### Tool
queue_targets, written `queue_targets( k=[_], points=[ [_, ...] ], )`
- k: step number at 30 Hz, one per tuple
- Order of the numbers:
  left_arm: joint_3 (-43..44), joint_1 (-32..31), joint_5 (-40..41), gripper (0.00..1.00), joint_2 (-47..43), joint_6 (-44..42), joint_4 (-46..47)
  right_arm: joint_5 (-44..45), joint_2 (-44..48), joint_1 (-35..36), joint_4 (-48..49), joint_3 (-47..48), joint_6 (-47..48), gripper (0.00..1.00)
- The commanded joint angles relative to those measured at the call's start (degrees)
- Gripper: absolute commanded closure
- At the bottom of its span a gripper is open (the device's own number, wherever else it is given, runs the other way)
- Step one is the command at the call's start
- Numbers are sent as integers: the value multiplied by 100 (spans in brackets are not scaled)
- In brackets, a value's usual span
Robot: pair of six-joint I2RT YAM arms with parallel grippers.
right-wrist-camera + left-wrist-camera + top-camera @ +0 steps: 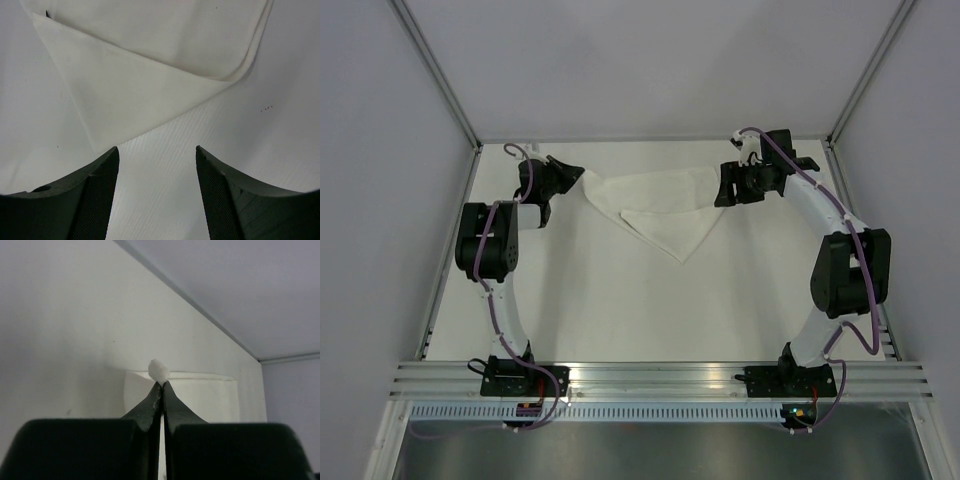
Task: Fold the napkin, place the utensils inside, and roll it up
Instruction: Fold the napkin at the center of the board.
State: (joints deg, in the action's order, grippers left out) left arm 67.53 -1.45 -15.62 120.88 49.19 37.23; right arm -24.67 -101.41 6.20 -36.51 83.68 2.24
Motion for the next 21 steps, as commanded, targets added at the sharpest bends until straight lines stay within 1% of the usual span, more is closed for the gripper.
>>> queue_targets(
  k=[1,4,5,8,13,16,19,21],
  points=[
    [-3,-179,-960,98,-398,-102,1224,146,-116,110,-84,272,13,32],
    [198,-373,-1469,98,-390,-164,1365,173,-160,162,-102,307,22,32],
    [260,-504,-1758,97,-372,-242,1426,199,-169,171,-110,307,31,32],
    [480,-794,-2277,97,-284,-488,1401,225,-169,206,-119,316,40,32],
    [516,-1199,-2902,96,-135,-709,1471,252,-169,215,-111,316,40,32],
    [498,-1549,-3096,96,-126,-1120,1191,269,-169,215,-102,316,22,32],
    [551,-1770,-3236,96,-144,-1595,682,269,-169,215,-111,316,22,33],
    [551,-1841,-3316,96,-135,-1728,540,269,-169,215,-102,307,31,33]
  ],
)
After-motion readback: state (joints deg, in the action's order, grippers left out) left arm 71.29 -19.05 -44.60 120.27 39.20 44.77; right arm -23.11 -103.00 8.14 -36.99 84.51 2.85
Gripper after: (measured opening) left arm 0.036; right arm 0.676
